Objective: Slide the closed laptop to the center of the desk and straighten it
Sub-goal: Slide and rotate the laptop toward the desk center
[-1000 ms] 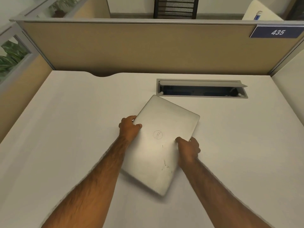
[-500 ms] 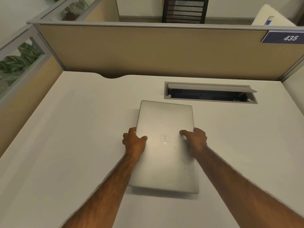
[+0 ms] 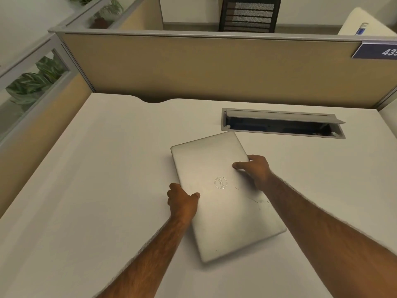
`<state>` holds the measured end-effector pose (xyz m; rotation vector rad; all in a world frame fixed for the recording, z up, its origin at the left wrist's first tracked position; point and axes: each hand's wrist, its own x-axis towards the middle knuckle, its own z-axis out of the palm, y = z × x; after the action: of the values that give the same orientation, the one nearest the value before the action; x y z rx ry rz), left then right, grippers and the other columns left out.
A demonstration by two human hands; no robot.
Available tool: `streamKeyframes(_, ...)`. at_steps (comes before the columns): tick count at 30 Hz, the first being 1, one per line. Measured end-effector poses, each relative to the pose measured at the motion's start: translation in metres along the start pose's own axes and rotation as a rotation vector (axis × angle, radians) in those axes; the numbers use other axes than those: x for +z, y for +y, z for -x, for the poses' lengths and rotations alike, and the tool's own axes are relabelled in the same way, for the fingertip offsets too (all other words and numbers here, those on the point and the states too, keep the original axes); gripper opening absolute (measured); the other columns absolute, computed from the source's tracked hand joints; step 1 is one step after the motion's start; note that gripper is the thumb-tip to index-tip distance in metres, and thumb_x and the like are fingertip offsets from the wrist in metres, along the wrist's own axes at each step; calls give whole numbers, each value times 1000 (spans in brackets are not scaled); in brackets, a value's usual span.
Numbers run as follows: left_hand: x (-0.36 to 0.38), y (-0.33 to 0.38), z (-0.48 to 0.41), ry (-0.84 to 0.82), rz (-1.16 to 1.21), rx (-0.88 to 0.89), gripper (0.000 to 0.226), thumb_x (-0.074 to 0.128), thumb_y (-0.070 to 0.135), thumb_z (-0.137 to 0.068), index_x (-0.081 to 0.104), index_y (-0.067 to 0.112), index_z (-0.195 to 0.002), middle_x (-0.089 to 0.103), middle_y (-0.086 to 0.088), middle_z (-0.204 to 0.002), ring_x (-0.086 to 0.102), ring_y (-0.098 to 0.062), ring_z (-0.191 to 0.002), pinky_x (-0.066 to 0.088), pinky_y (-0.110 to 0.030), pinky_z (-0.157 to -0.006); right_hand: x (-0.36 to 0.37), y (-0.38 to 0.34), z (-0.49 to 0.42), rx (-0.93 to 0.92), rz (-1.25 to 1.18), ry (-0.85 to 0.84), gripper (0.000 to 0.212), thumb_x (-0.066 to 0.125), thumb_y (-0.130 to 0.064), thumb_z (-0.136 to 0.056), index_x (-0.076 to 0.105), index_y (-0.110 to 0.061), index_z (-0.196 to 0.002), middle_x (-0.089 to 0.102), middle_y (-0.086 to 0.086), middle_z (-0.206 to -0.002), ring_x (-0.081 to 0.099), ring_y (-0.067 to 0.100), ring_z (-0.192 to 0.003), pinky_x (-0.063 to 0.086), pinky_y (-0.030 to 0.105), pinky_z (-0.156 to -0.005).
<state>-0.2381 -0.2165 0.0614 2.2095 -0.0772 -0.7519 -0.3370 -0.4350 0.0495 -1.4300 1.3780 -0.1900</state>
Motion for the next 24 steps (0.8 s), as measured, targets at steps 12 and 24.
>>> streamKeyframes(12, 3, -19, 23, -13, 111, -175, 57, 73, 11, -85, 35, 2, -127, 46, -19, -141, 52, -40, -129, 49, -47, -104, 15, -6, -17, -70, 115, -131, 67, 96, -33, -64, 72, -10, -122, 70, 9, -123, 66, 31, -111, 55, 43, -99)
streamKeyframes(24, 19, -25, 48, -53, 337, -310, 43, 69, 15, -84, 32, 9, -104, 55, -17, -124, 55, -28, -88, 46, -31, -78, 24, -20, -36, -175, 318, -222, 83, 96, -37, -64, 62, -19, -138, 53, 5, -146, 54, 26, -130, 47, 39, -109)
